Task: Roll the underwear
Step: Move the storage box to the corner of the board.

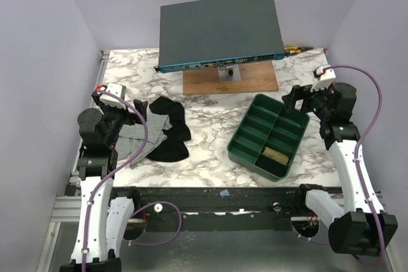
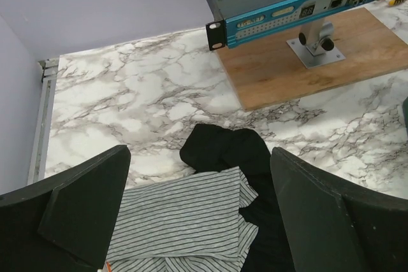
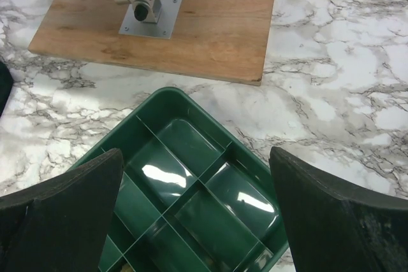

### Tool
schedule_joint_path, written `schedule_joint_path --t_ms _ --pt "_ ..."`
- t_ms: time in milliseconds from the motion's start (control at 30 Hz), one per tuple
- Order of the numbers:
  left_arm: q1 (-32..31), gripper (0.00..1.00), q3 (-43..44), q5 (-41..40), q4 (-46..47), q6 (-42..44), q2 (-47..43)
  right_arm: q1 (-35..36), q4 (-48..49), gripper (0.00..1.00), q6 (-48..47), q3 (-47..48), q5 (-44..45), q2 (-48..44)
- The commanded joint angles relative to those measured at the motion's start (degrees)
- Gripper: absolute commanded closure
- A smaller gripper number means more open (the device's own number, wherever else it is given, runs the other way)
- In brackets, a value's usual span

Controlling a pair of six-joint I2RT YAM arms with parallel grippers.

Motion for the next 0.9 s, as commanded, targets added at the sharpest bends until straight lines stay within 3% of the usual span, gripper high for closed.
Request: schedule_joint_path --t_ms 0,333,733,867 --pt "0.5 0.01 -0.8 1.4 -0.3 -0.4 -0.6 -0.1 0.0 0.0 -0.3 -0.7 -1.8 -0.5" --pt "0.7 0.01 1.6 -0.4 -3.5 -0.5 -0.3 -0.1 -2.5 0.0 -2.8 0.9 -3.3 -0.8" --pt "0.9 0.01 1.2 4.2 -3.8 3.0 0.5 0.2 -16.7 0.01 -23.0 0.2 -12.0 1.1" --pt "1.1 0.01 1.3 6.0 -4.1 3.0 1.0 0.9 -18.8 0.09 -27.9 -2.7 -11.2 1.3"
